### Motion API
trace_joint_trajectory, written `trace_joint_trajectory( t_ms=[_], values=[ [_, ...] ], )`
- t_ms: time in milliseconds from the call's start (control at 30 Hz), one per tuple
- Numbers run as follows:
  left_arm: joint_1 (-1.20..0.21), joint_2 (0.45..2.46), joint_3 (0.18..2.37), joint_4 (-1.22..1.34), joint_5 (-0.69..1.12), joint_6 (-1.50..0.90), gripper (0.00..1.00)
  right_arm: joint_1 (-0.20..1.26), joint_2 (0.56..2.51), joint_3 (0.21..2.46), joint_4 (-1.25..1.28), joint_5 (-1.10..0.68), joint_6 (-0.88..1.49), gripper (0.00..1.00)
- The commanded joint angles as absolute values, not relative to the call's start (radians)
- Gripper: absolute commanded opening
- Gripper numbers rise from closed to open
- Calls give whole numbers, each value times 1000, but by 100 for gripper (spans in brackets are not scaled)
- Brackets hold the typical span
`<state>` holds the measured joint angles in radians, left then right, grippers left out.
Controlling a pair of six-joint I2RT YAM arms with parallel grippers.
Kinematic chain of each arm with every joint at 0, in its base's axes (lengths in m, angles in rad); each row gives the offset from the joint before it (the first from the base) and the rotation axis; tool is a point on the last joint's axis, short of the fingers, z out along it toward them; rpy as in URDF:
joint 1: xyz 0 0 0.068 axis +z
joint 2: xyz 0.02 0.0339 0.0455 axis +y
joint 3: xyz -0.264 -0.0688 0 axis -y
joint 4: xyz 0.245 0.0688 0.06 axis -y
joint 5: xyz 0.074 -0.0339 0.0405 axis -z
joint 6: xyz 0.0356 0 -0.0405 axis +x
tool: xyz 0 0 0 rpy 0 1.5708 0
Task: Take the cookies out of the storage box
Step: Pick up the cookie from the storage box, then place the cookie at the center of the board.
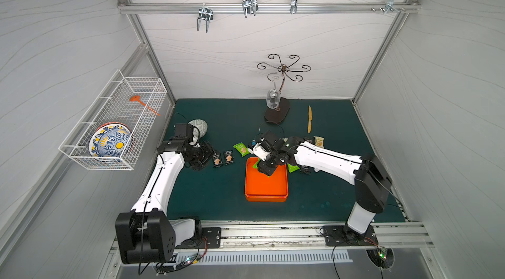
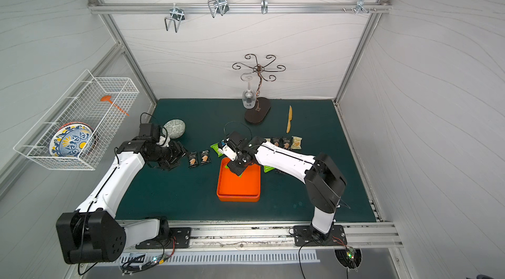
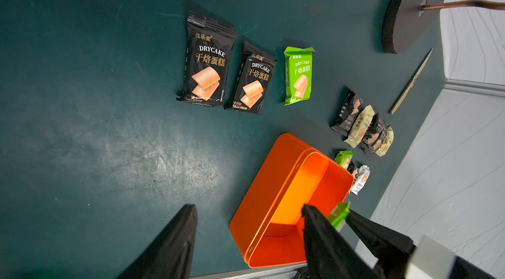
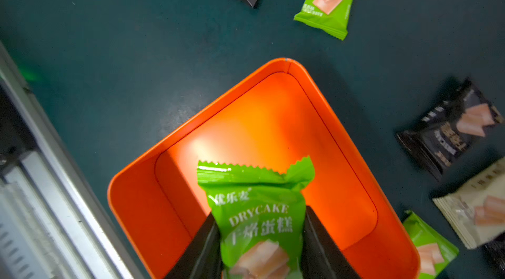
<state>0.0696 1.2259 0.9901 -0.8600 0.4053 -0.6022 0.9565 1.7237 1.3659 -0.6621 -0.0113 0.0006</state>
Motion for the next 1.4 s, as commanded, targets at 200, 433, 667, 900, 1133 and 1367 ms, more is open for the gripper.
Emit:
trace_joint_trajectory(
  t_ms=[200,433,667,900,1133,1367],
  values=[
    [-27,1261,1022,-870,387,-560,65,651,1558,1277,-870,136,278,42],
    [-130,1271,1024,-859,346,-578,64,322,1509,1161,-854,229,337,42],
    [-131,1258,1019,-870,334,-557,64,100,1617,1088,-712,164,367,42],
    [-132,1253,1031,-892,325,-536,64,89,1733,1108,-690,170,372,43],
    [-131,1250,1040,-905,307,-527,64,56,1758,1086,-678,140,382,44],
    [-131,1254,1048,-902,301,-529,64,49,1772,1078,-672,131,378,50]
  ],
)
